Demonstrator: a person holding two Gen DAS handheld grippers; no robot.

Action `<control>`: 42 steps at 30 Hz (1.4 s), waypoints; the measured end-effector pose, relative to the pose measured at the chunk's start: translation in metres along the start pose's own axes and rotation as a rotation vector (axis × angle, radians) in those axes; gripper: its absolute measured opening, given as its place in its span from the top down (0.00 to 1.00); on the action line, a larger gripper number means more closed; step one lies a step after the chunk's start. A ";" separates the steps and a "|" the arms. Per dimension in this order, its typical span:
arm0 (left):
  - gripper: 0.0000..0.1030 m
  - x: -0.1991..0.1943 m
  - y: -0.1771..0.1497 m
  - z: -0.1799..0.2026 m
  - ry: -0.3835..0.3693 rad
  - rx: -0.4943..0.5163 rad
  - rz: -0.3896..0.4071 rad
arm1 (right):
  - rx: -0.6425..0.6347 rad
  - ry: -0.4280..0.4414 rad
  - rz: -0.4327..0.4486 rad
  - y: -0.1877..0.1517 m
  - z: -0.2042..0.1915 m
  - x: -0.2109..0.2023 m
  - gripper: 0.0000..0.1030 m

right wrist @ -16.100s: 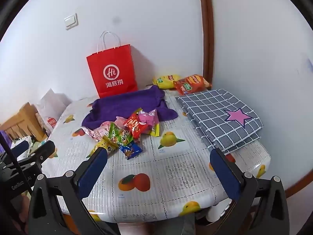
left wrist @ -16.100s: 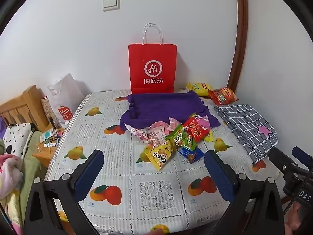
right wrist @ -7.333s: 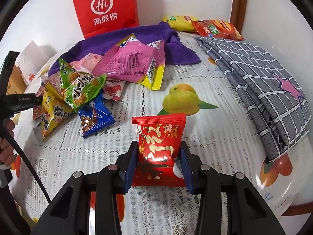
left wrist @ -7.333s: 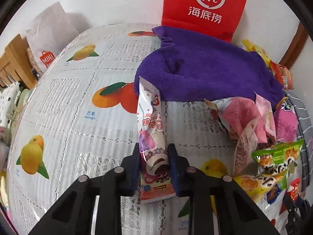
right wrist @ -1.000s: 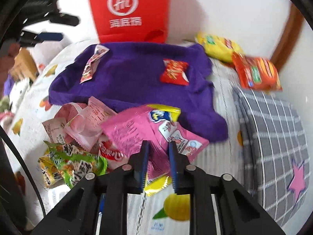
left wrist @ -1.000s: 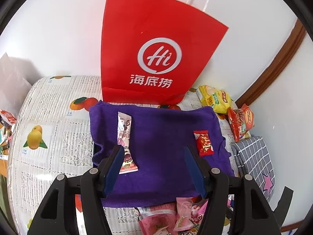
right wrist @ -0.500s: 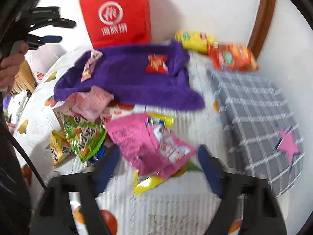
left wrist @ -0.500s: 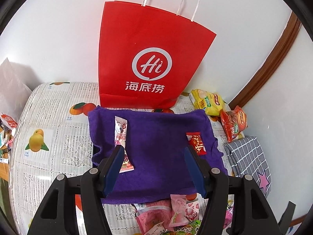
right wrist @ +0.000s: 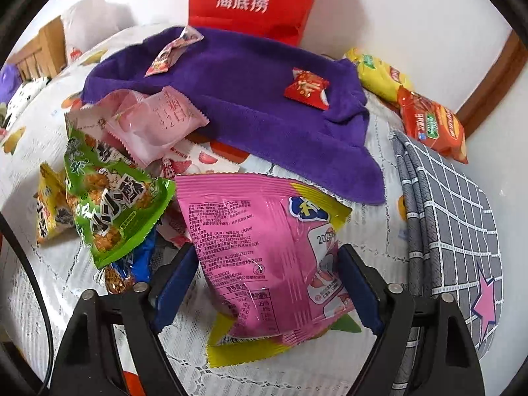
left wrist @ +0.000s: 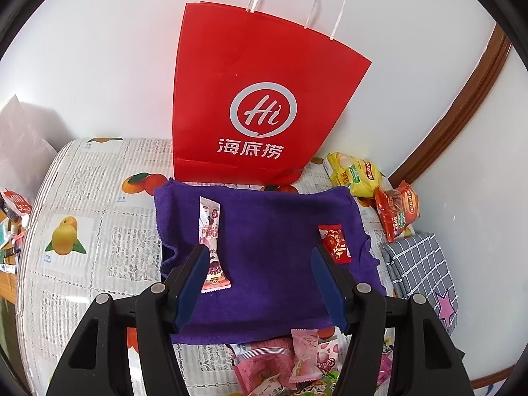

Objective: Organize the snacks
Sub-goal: 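Lift the pink bag with the right tool while the left tool grasps the yellow cracker bag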

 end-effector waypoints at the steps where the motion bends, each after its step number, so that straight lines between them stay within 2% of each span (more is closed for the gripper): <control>1: 0.40 0.000 -0.001 0.001 0.000 0.003 -0.002 | 0.020 0.003 0.004 -0.002 0.002 -0.001 0.27; 3: 0.40 0.000 -0.002 0.005 0.000 0.015 -0.006 | 0.070 0.005 0.013 -0.008 0.009 -0.007 0.30; 8: 0.40 -0.006 -0.014 0.012 0.021 0.055 0.002 | 0.177 -0.026 0.040 -0.034 0.023 -0.027 0.31; 11: 0.40 -0.008 -0.031 0.011 0.029 0.084 -0.009 | 0.246 -0.008 0.036 -0.050 0.029 -0.022 0.31; 16: 0.40 -0.008 -0.076 -0.009 0.050 0.103 -0.064 | 0.397 0.018 0.125 -0.071 0.035 -0.022 0.29; 21: 0.40 -0.012 -0.122 -0.024 0.031 0.126 -0.125 | 0.415 -0.014 0.136 -0.076 0.028 -0.019 0.28; 26: 0.39 -0.017 -0.164 -0.030 -0.024 0.153 -0.172 | 0.431 -0.028 0.146 -0.082 0.025 -0.017 0.28; 28: 0.35 -0.014 -0.179 -0.031 -0.028 0.173 -0.186 | 0.421 -0.050 0.156 -0.084 0.022 -0.017 0.28; 34: 0.34 0.004 -0.208 -0.038 -0.011 0.205 -0.222 | 0.434 -0.057 0.165 -0.086 0.023 -0.017 0.28; 42: 0.34 0.019 -0.218 -0.031 0.064 0.318 -0.142 | 0.468 -0.069 0.179 -0.091 0.027 -0.019 0.29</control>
Point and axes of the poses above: each gripper's, at about its wrist camera, not at the fingertips, and x roughly the way its jaws point, z to its right, y to its top, the point moved 3 cm from there along x, roughly the way its jaws point, and after that the axes turned 14 degrees about -x, right-handed, at the moved point
